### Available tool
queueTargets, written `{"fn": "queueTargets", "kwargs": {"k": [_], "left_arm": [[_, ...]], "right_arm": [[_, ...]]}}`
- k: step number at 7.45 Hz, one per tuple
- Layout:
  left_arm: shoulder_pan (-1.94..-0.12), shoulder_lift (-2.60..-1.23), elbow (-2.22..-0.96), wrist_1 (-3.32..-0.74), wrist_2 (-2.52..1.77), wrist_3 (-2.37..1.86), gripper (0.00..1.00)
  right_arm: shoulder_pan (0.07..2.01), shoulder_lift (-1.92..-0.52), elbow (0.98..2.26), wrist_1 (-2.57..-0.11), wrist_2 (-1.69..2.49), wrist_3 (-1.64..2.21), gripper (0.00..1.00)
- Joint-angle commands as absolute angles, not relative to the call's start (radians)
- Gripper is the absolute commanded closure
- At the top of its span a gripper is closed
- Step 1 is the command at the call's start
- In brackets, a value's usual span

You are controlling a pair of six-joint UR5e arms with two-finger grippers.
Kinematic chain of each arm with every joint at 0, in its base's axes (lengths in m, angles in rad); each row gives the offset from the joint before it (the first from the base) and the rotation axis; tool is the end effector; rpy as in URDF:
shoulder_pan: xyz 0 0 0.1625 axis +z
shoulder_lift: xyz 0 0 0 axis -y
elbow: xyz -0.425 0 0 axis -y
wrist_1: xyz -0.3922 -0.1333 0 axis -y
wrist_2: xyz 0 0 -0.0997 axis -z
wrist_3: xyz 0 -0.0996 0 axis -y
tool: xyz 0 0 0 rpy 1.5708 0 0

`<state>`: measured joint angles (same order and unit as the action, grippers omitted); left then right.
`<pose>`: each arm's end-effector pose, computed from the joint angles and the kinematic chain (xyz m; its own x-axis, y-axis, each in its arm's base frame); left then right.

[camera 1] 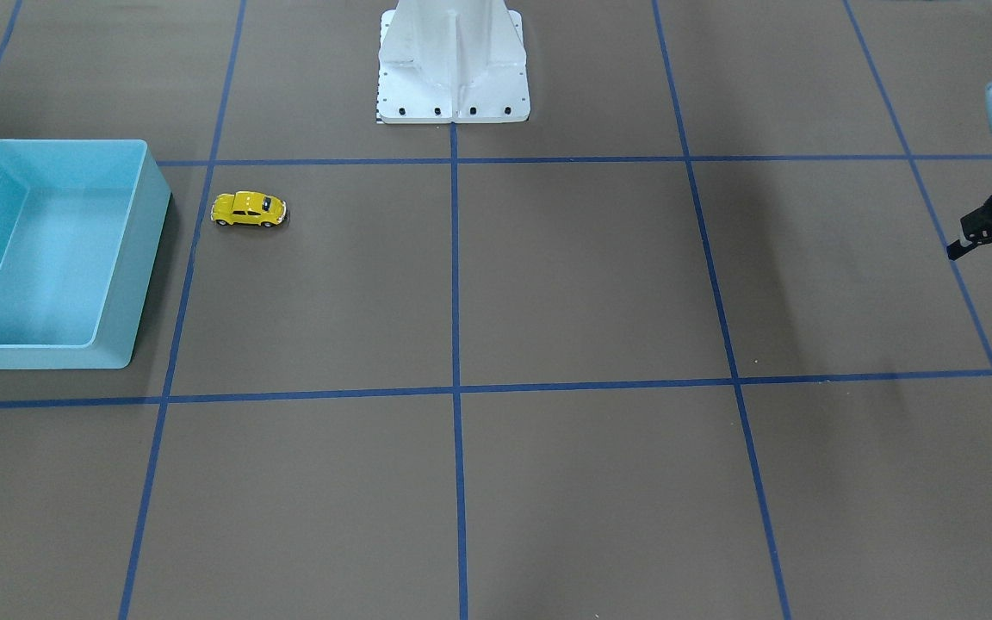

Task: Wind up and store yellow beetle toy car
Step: 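Move the right gripper from the bin down onto the yellow car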

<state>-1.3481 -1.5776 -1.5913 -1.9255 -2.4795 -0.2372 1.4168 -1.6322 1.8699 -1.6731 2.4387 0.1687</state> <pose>0.0593 -0.5098 0.5964 0.5678 0.1980 -0.7990 -0.0736 0.9790 0.1904 -0.0143 -0.4659 0.5447 0.6397 -0.0337 0.7679 0.0452 0.9990 0.0061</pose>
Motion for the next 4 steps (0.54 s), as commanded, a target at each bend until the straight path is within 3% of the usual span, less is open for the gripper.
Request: {"fn": "queueTargets", "kwargs": {"k": [1, 4], "left_arm": [[-1.42, -1.617, -1.689, -1.61, -2.468, -0.252, 0.0], [-1.479, -1.572, -1.681, -1.594, -2.323, -0.244, 0.0]], "right_arm": [[1.274, -1.631, 1.998, -1.674, 2.428, 0.167, 0.0], [1.158, -1.553, 2.02, -1.674, 2.419, 0.167, 0.0]]}}
